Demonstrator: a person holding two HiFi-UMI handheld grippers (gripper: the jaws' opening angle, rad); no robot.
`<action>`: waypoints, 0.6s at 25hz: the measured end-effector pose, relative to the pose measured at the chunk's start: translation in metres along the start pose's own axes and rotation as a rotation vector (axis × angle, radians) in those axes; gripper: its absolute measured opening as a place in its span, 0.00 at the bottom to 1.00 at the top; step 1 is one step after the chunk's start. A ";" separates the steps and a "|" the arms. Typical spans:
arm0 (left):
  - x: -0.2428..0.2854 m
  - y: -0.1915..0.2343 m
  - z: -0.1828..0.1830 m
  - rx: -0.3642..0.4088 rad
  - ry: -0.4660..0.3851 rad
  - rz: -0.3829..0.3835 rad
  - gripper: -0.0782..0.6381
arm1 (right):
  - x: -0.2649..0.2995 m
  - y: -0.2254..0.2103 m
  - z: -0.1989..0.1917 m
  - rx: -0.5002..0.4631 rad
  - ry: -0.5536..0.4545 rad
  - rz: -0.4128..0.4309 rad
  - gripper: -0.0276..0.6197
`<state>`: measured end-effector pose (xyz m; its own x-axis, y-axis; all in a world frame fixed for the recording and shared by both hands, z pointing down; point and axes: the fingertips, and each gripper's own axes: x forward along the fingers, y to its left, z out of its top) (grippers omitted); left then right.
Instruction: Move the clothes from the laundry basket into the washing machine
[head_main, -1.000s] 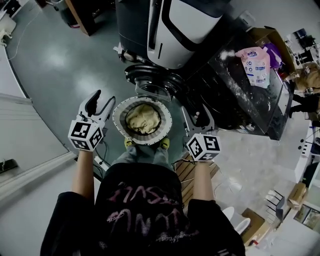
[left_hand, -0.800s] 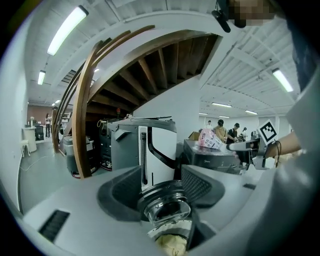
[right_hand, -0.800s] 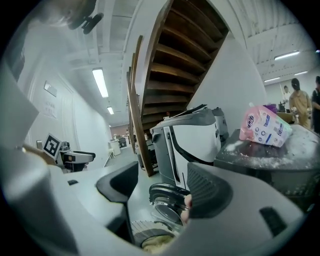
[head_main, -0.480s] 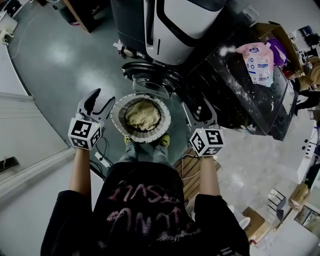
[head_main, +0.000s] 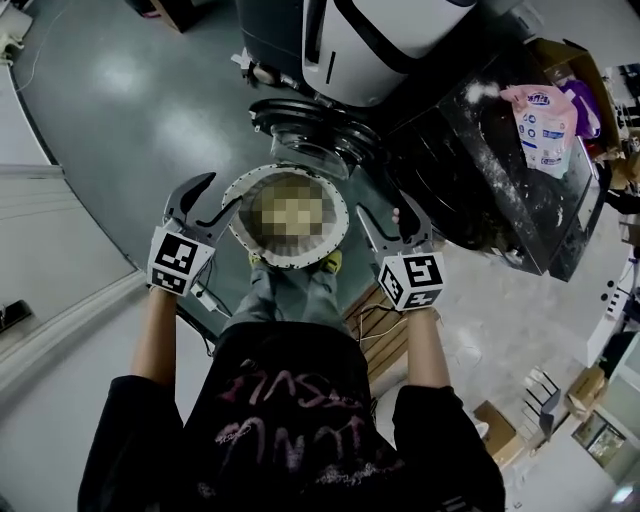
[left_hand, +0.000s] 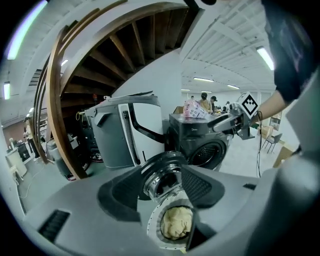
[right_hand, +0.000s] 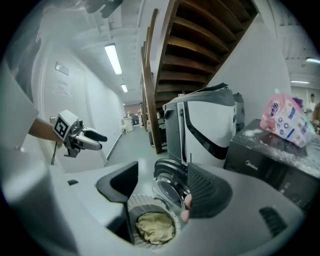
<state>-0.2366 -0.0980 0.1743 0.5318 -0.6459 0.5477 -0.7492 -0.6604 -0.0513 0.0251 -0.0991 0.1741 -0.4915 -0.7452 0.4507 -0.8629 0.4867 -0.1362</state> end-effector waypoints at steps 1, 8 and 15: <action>0.003 -0.003 -0.005 0.012 0.013 -0.014 0.48 | 0.005 0.002 -0.005 -0.004 0.014 0.012 0.52; 0.029 -0.016 -0.043 0.075 0.099 -0.117 0.48 | 0.037 0.012 -0.042 -0.045 0.124 0.079 0.53; 0.050 -0.017 -0.074 0.148 0.192 -0.179 0.47 | 0.061 0.019 -0.079 -0.080 0.208 0.139 0.54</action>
<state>-0.2269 -0.0909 0.2648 0.5554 -0.4391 0.7061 -0.5769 -0.8151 -0.0532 -0.0117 -0.0998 0.2689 -0.5623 -0.5629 0.6057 -0.7728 0.6184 -0.1427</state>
